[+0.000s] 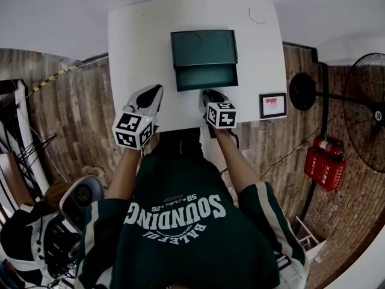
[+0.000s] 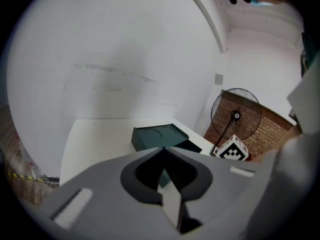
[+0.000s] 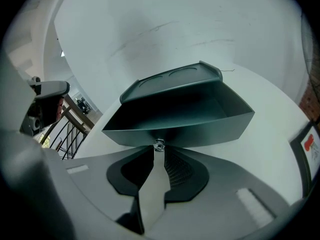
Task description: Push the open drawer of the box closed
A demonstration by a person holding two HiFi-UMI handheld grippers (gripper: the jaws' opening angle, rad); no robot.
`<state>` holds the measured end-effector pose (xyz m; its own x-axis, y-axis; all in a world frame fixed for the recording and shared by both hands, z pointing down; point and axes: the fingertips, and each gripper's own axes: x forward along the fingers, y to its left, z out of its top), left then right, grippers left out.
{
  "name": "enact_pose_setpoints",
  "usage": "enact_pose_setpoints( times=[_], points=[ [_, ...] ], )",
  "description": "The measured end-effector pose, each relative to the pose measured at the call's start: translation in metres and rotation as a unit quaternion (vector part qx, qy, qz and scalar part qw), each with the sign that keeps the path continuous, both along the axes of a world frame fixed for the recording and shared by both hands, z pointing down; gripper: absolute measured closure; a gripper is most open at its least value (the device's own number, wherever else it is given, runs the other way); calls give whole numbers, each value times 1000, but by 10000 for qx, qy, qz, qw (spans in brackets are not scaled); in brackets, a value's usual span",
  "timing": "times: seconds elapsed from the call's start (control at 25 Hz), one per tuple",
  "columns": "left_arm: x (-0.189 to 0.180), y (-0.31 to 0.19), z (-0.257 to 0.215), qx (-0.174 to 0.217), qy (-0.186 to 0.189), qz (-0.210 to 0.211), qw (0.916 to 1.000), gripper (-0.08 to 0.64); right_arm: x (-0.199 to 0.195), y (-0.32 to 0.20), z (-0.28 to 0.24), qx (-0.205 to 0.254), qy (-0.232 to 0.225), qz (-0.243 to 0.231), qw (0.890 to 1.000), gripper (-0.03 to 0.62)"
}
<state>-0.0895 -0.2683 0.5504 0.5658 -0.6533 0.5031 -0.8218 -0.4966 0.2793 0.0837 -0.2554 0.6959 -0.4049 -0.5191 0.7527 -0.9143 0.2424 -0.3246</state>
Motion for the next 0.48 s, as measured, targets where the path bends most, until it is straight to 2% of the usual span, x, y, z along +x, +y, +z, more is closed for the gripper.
enact_pose_setpoints(
  times=[0.48],
  points=[
    [-22, -7, 6, -72, 0, -132, 9999, 508, -12, -38, 3, -22, -58, -71, 10000, 525]
  ],
)
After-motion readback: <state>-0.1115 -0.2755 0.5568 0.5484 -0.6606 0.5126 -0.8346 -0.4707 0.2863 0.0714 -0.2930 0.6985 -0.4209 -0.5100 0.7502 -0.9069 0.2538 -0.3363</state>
